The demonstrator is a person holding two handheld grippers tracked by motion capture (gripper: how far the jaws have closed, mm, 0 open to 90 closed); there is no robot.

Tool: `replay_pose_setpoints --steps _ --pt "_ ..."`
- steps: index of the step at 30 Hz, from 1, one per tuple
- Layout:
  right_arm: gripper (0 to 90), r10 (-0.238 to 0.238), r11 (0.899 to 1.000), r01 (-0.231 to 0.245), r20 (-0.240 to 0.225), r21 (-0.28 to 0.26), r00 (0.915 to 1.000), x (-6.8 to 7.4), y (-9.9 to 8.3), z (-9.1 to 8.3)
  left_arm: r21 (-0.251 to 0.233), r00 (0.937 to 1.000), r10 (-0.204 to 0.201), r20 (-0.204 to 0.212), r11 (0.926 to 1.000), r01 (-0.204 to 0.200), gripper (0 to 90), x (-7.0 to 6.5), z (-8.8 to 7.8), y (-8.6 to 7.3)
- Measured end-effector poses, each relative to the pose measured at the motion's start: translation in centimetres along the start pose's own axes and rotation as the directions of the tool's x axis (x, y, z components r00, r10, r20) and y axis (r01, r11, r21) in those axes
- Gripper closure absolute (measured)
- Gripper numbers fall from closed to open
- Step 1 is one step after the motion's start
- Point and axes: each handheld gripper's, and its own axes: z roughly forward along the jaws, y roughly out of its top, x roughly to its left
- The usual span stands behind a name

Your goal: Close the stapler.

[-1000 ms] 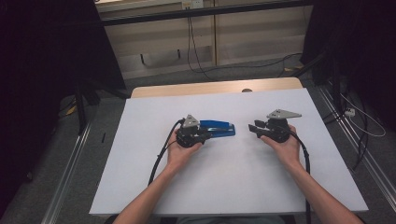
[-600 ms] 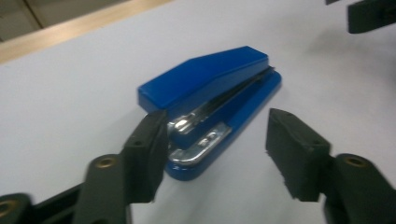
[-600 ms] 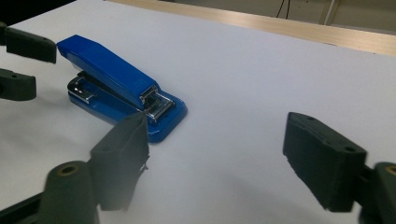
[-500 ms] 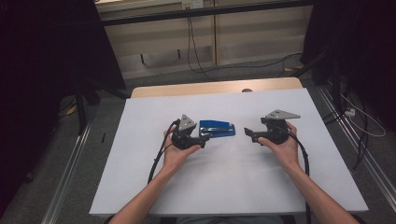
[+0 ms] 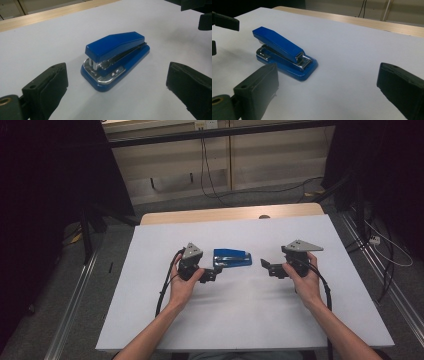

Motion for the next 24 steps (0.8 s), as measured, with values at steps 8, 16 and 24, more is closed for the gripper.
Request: replay_pose_setpoints --steps 8,16,24 --pt "4.1 -0.003 1.000 0.003 0.033 -0.008 0.9995 0.2 -0.2 -1.0 -0.014 0.9976 0.009 -0.068 0.9999 -0.010 4.7 0.7 -2.4 -0.3" --pt "4.0 -0.017 1.000 0.018 0.041 -0.020 0.9990 0.8 -0.6 -1.7 -0.050 0.9952 -0.019 -0.096 0.9986 0.014 4.4 1.1 -4.8 -1.1" --pt "2.9 -0.011 0.999 0.013 0.059 -0.032 0.9982 1.2 -1.4 -3.2 -0.066 0.9936 -0.037 -0.107 0.9974 0.030 4.5 0.6 -6.5 -2.3"
